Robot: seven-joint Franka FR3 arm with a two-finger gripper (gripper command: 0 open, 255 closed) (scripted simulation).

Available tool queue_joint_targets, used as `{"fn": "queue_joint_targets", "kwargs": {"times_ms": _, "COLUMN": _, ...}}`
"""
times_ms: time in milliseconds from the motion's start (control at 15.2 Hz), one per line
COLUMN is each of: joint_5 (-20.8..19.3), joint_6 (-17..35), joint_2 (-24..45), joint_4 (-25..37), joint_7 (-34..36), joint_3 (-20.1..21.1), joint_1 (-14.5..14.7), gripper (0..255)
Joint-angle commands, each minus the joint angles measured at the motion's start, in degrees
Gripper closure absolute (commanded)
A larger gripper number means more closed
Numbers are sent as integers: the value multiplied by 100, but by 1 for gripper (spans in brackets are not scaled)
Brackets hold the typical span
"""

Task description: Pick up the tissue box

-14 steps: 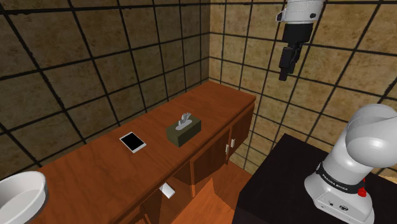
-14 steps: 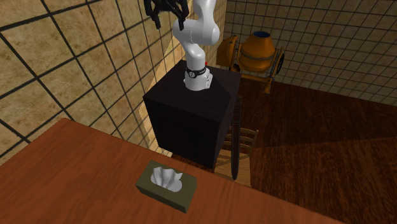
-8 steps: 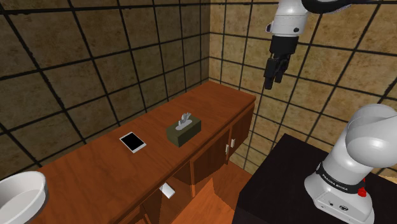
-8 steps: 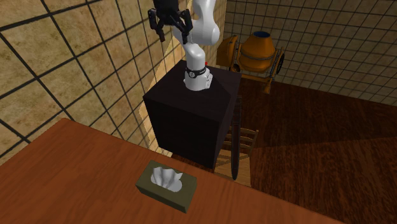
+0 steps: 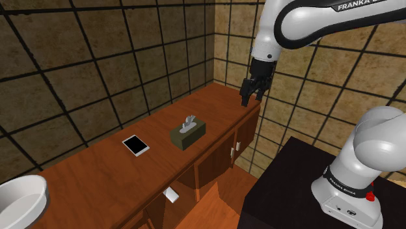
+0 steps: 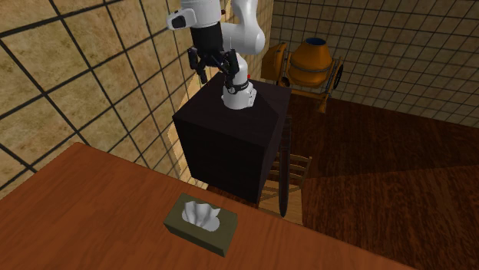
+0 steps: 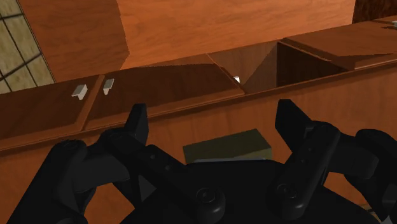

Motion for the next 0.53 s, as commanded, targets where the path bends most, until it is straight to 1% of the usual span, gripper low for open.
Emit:
{"fn": "queue_joint_targets", "kwargs": {"times_ms": 0, "joint_5": 124, "joint_6": 495, "joint_2": 324, "joint_4": -13, "joint_7": 176, "joint_3": 124, "joint_1": -15, "gripper": 0}}
{"fn": "queue_joint_targets", "kwargs": {"times_ms": 264, "joint_5": 323, "joint_6": 1432, "joint_2": 1049, "joint_4": 61, "joint_7": 551, "joint_3": 399, "joint_1": -31, "gripper": 0}}
{"fn": "queue_joint_targets", "kwargs": {"times_ms": 462, "joint_5": 399, "joint_6": 2102, "joint_2": 1655, "joint_4": 216, "joint_7": 842, "joint_3": 592, "joint_1": -61, "gripper": 0}}
